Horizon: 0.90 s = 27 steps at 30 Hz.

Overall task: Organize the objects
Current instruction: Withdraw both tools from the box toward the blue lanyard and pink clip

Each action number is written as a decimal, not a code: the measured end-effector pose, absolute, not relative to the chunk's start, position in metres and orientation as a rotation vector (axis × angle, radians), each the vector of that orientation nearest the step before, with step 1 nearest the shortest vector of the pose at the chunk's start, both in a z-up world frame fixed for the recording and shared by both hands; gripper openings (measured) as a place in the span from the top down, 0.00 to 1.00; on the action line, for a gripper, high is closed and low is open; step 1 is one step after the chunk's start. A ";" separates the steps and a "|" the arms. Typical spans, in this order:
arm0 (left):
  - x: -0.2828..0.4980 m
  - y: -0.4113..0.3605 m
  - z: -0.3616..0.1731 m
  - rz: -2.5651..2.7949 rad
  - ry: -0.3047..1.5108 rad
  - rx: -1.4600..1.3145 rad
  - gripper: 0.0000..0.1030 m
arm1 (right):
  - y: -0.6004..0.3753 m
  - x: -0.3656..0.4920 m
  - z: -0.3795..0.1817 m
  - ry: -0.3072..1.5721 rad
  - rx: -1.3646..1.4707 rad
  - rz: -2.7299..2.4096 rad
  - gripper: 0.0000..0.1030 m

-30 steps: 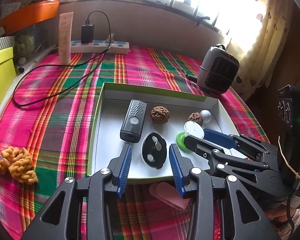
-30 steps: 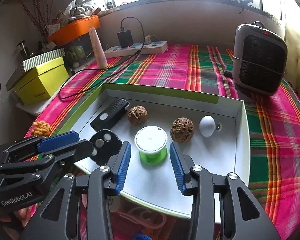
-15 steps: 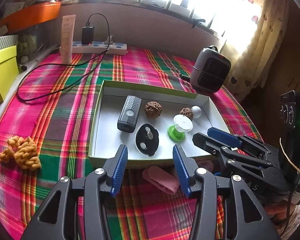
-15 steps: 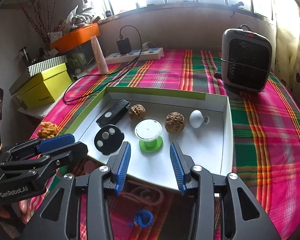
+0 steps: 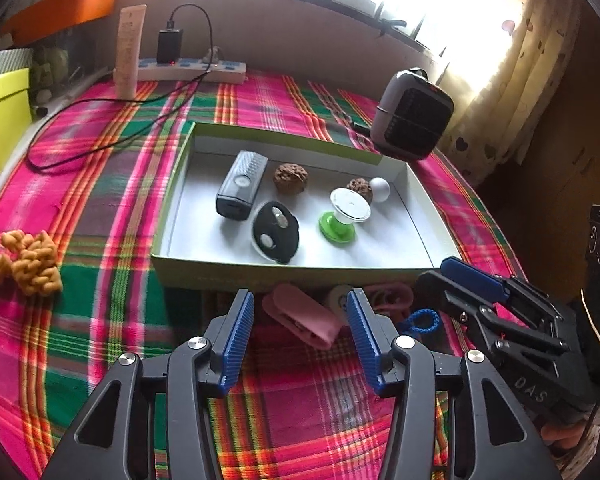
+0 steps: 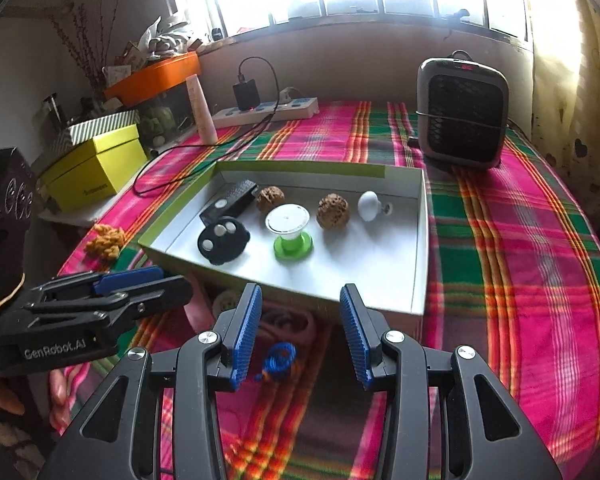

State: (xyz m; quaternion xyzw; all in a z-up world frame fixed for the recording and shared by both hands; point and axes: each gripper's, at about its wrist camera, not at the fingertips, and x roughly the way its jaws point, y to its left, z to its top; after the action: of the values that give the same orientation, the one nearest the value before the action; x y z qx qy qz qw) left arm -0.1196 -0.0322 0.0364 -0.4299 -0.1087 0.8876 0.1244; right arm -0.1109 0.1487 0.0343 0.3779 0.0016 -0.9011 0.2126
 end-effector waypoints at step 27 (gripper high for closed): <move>-0.117 -0.025 0.018 2.581 -0.286 -1.348 0.54 | 0.140 -0.098 0.007 0.083 1.163 -2.465 0.59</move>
State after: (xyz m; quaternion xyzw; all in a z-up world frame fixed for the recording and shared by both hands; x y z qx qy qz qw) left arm -0.1172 -0.0255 0.0180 -0.4581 -0.0973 0.8770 0.1077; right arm -0.0979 0.1403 0.0073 0.4172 0.0298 -0.8847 0.2060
